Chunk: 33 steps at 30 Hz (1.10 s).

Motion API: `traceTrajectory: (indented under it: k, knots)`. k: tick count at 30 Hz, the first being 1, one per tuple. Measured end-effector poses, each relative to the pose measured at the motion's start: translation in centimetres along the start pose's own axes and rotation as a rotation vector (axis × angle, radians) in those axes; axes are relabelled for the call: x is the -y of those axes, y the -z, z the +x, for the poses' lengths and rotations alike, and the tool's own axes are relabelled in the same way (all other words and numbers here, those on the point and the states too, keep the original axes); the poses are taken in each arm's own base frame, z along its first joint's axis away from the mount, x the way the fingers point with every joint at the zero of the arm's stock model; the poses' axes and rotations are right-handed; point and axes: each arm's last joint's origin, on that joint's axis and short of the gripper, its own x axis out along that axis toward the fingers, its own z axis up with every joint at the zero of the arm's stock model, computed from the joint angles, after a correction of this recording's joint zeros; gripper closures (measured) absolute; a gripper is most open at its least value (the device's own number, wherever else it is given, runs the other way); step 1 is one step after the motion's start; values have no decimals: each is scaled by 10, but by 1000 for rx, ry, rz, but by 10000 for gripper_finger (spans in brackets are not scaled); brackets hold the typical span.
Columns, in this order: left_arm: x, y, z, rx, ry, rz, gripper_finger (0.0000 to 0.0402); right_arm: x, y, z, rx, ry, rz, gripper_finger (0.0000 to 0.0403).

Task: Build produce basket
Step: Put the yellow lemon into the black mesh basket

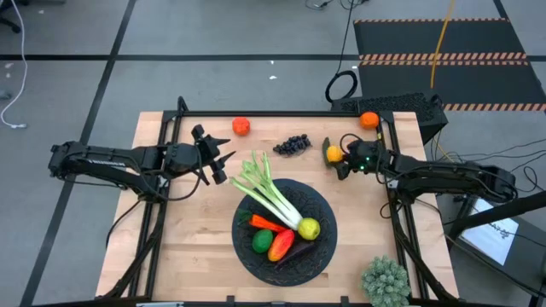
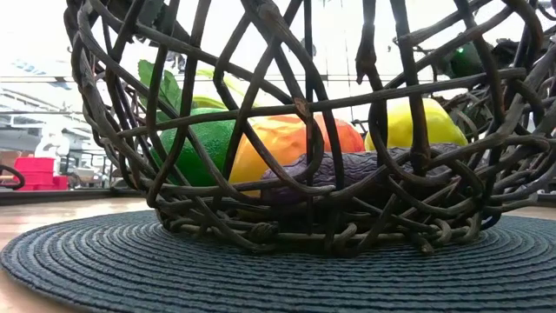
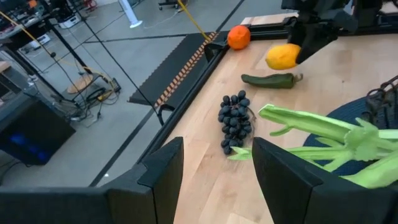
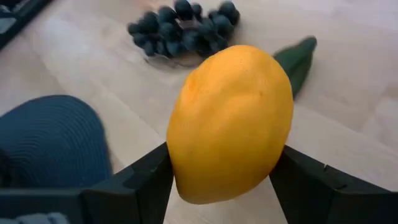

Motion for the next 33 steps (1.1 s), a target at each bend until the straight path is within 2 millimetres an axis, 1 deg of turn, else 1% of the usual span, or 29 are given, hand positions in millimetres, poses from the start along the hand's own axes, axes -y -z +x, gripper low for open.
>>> traceTrajectory:
  k: [5, 9, 14, 19, 22, 28, 33]
  knots:
    - [7, -1, -4, 10, 35, -39, 211, -9, -1, -8, 38, -70, -48, 169]
    - [14, -1, -8, 14, 92, -78, 211, -20, -1, -13, 75, -150, -114, 170]
    - [25, -1, -14, 13, 203, -134, 211, -41, 0, -18, 145, -292, -233, 170]
    - [36, -1, -24, 18, 272, -171, 211, -63, 0, -28, 253, -457, -330, 170]
    - [43, 0, -29, 20, 310, -183, 211, -73, 1, -35, 308, -532, -390, 170]
    - [51, 0, -37, 31, 349, -190, 210, -85, 8, -43, 362, -615, -560, 170]
    - [53, -1, -39, 40, 339, -189, 211, -91, 13, -48, 418, -646, -716, 170]
